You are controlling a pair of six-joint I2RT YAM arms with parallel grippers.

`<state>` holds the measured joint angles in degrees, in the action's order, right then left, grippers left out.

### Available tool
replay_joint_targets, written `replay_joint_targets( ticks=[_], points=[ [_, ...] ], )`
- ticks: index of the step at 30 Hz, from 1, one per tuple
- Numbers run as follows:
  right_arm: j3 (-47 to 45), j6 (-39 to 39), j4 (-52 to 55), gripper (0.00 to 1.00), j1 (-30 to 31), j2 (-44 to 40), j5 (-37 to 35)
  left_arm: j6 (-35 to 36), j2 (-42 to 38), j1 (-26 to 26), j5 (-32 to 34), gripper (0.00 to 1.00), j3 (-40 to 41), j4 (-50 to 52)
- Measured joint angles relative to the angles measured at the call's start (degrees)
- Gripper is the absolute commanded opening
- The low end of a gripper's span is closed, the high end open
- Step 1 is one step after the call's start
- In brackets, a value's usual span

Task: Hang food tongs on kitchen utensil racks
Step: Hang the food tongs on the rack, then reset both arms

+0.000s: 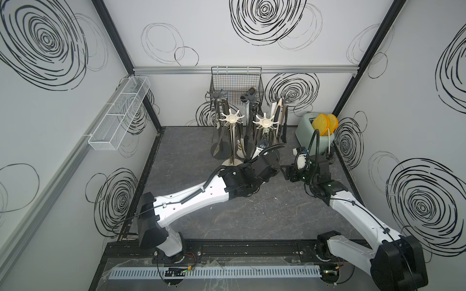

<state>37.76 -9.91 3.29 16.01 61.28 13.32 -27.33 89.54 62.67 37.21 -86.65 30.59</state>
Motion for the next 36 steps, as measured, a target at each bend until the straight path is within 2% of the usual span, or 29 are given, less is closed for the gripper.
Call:
replay_joint_targets(
  ticks=[7, 13, 15, 17, 19, 23, 29, 31, 33, 36],
  points=[
    [0.0, 0.0, 0.0, 0.73, 0.0, 0.8, -0.7, 1.5, -10.1, 0.7, -0.2, 0.55, 12.2, -5.5],
    [0.0, -0.3, 0.4, 0.75, 0.0, 2.0, -2.7, -0.5, -27.8, -1.2, 3.1, 0.67, 28.5, -9.7],
    [0.0, -0.6, 1.3, 0.76, -0.3, 2.2, -4.3, -0.7, -34.2, -3.6, 4.5, 0.74, 33.9, -11.0],
    [0.0, -1.3, 1.9, 0.76, -1.0, 2.2, -6.2, -0.6, -40.4, -7.0, 5.9, 0.76, 39.2, -13.0],
    [0.0, -2.2, 2.3, 0.77, -2.3, 2.2, -8.6, 0.5, -46.4, -11.7, 7.2, 0.8, 44.6, -16.2],
    [-0.9, -4.1, 0.8, 0.77, -4.6, 1.3, -13.7, 4.8, -53.5, -21.9, 9.2, 0.84, 53.8, -25.5],
    [-6.9, -5.0, -8.6, 0.78, -6.4, 1.0, -21.6, 18.0, -52.1, -36.7, 4.3, 0.96, 68.5, -48.1],
    [-9.3, -4.2, -13.3, 0.78, -6.4, 2.2, -23.7, 20.0, -48.9, -41.5, 2.9, 0.99, 70.2, -53.1],
    [-10.8, -3.0, -18.1, 0.78, -6.4, 4.9, -25.7, 21.7, -44.4, -46.5, 1.8, 0.97, 70.7, -58.8],
    [-11.6, -0.4, -25.4, 0.78, -6.6, 10.6, -27.6, 24.5, -37.1, -51.5, 0.9, 0.97, 73.7, -72.4]
  ],
)
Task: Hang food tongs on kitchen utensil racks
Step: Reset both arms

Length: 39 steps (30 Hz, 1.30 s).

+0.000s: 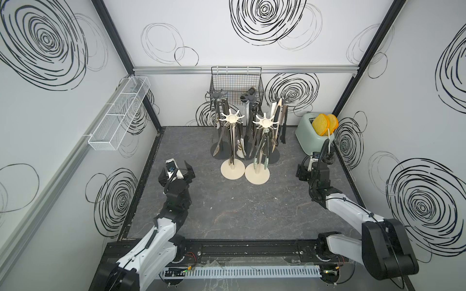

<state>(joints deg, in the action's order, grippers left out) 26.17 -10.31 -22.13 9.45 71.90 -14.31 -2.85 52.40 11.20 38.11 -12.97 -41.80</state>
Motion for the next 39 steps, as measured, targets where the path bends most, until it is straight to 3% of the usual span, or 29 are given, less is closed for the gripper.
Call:
replay_joint_targets(
  ticks=[7, 10, 14, 17, 23, 25, 26, 39],
  points=[
    [-5.1, 7.5, -17.6, 0.77, -0.1, 9.7, -0.5, -3.3, 16.5, -7.3, -6.3, 0.97, 10.4, -21.8],
    [-10.1, 9.7, -27.2, 0.78, -0.4, 9.4, -0.1, -3.5, 25.6, -8.2, -12.2, 0.97, 12.4, -33.4],
    [-16.4, 10.0, -37.3, 0.78, -3.5, 9.1, 2.4, -2.1, 35.1, -8.3, -21.4, 0.97, 12.4, -40.5],
    [-18.4, 9.9, -43.8, 0.78, -5.4, 11.5, 3.9, -1.7, 34.5, -8.7, -25.7, 0.97, 11.1, -40.7],
    [-11.9, 8.7, -41.3, 0.79, -8.5, 13.0, 10.2, -1.0, 34.1, -11.0, -35.9, 0.97, 3.6, -38.3],
    [-10.8, 8.2, -41.2, 0.84, -9.6, 13.0, 11.6, -0.9, 34.0, -11.0, -37.3, 0.97, 3.5, -37.8],
    [-10.6, 8.0, -41.1, 0.99, -10.0, 13.0, 12.2, -0.8, 34.0, -11.1, -38.1, 0.97, 3.6, -37.4],
    [-10.7, 7.8, -39.6, 0.98, -9.7, 13.0, 13.8, -0.1, 34.0, -10.6, -39.1, 0.97, 3.3, -34.5]
  ],
)
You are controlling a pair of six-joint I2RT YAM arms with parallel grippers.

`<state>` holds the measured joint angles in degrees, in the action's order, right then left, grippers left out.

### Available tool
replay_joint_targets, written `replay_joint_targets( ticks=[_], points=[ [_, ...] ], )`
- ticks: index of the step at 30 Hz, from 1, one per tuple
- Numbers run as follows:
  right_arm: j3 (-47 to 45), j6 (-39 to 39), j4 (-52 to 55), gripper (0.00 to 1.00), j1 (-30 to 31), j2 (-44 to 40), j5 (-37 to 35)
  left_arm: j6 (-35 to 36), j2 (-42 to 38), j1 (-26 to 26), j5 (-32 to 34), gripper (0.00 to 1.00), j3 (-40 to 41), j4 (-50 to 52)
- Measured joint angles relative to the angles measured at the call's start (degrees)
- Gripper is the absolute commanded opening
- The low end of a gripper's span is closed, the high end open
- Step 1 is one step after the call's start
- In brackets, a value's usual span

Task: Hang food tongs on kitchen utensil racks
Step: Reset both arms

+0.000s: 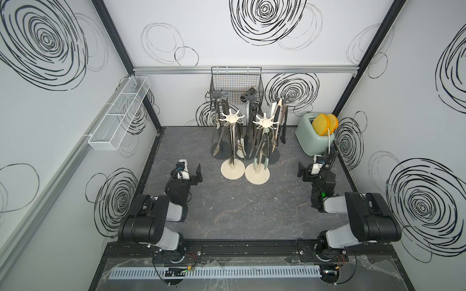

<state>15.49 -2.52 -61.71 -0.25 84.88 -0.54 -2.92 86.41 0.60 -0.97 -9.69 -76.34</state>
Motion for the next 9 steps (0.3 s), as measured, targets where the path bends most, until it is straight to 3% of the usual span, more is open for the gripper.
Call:
replay_joint_targets(
  ticks=[9],
  points=[
    [0.0, 0.0, 0.0, 0.98, 0.0, 0.0, 0.1, 0.4, 0.0, 0.1, 0.1, 0.97, -0.9, 1.5]
  ],
)
